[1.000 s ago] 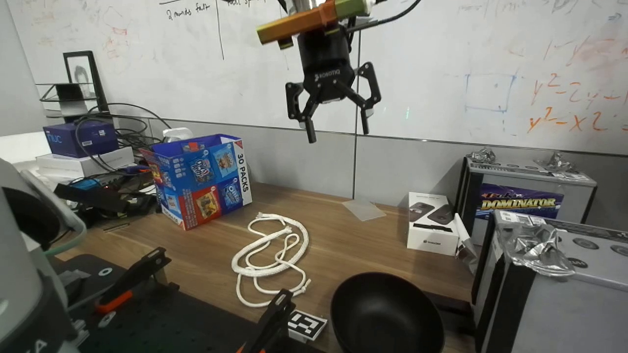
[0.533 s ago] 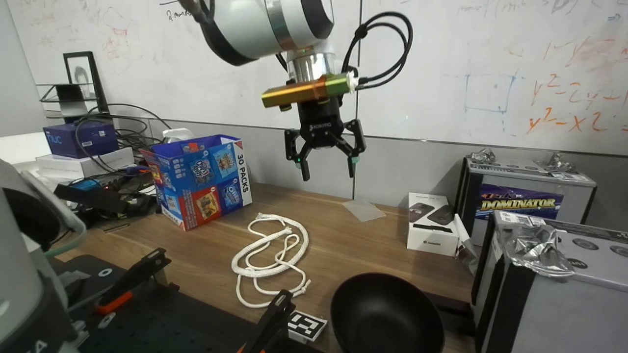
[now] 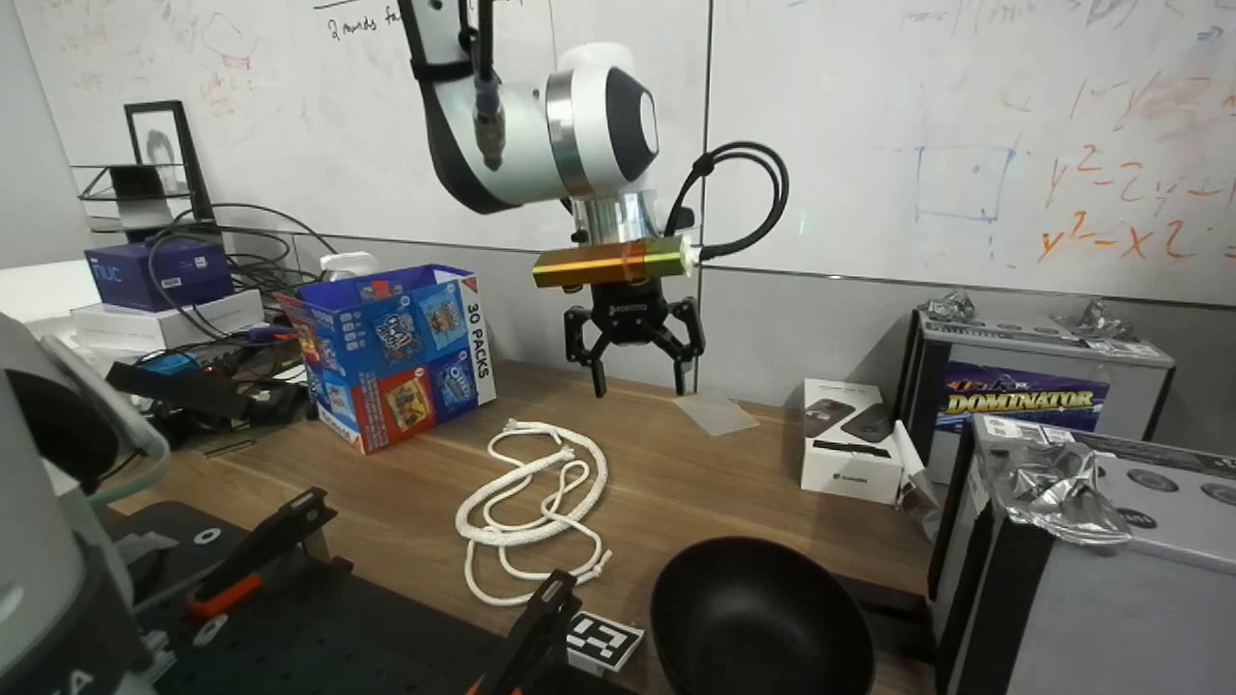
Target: Put the two white ropes inside the blue box
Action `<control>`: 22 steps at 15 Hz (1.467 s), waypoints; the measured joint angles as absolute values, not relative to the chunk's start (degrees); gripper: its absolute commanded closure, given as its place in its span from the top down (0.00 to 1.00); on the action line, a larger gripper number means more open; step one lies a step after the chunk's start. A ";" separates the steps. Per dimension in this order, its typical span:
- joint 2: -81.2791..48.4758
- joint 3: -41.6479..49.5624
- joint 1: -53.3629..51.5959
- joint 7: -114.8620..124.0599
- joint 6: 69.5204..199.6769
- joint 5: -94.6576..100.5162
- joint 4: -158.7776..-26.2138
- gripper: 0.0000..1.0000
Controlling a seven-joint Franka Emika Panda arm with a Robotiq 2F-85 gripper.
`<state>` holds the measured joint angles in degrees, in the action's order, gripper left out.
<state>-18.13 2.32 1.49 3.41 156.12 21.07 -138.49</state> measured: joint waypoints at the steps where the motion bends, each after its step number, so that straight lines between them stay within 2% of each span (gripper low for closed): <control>1: -19.89 2.30 1.23 3.34 157.72 20.57 -137.78 1.00; 11: -34.59 4.28 -3.70 3.83 168.41 16.09 -132.62 1.00; 22: -40.80 4.66 -5.14 3.74 172.61 10.93 -131.22 1.00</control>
